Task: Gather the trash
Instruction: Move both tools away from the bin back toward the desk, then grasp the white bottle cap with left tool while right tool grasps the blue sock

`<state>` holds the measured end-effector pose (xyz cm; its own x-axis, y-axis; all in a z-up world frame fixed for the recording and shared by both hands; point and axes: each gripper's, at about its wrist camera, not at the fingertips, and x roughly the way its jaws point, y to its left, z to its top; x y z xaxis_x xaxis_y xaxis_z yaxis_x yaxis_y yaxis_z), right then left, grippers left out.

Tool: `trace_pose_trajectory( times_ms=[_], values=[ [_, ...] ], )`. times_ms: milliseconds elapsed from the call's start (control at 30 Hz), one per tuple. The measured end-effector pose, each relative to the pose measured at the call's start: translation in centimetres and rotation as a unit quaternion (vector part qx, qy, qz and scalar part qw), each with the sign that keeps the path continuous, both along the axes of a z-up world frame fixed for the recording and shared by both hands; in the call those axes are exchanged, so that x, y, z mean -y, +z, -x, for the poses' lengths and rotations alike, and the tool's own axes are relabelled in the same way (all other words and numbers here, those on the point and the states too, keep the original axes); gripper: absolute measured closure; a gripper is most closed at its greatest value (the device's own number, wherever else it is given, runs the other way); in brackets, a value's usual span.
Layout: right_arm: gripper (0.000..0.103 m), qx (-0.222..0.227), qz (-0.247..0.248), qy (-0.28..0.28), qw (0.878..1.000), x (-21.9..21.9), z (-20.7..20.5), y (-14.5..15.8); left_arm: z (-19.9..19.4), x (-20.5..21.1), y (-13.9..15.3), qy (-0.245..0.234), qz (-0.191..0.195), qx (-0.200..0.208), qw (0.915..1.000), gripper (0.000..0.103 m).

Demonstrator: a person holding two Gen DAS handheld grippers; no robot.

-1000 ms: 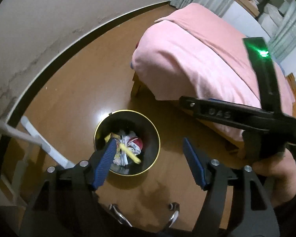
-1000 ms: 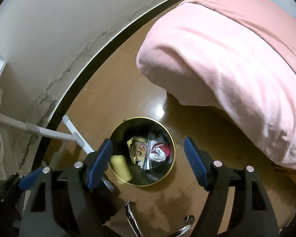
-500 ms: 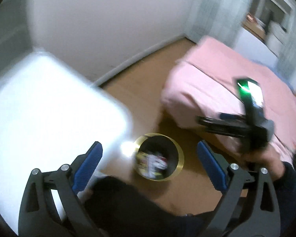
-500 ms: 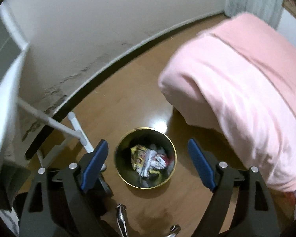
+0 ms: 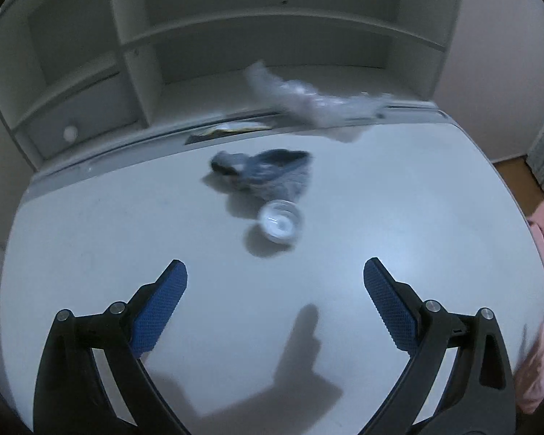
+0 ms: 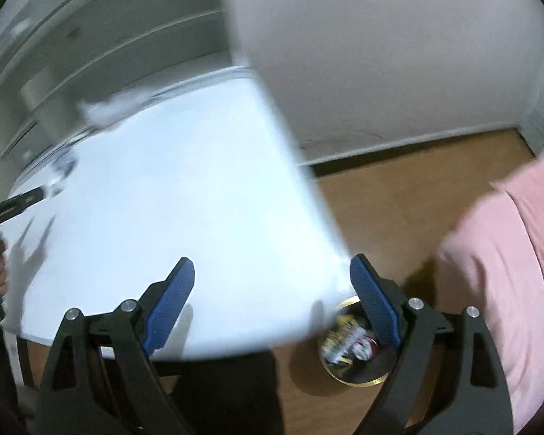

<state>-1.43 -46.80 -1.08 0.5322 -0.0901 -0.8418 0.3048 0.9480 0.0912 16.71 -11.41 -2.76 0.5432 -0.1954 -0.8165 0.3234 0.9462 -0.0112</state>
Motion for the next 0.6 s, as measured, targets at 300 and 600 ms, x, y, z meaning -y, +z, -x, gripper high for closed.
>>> trace_pose_trajectory(
  times_ms=[300, 600],
  values=[
    [0.018, -0.014, -0.004, 0.098, 0.995, -7.8, -7.2, 0.6, -3.0, 0.4, -1.9, 0.002, 0.011, -0.019, 0.9998, 0.023],
    [0.018, -0.029, -0.005, 0.155, 0.987, -12.5, -13.0, -0.5, -2.7, -1.7, -1.2, 0.003, 0.034, -0.023, 0.9991, 0.074]
  ],
)
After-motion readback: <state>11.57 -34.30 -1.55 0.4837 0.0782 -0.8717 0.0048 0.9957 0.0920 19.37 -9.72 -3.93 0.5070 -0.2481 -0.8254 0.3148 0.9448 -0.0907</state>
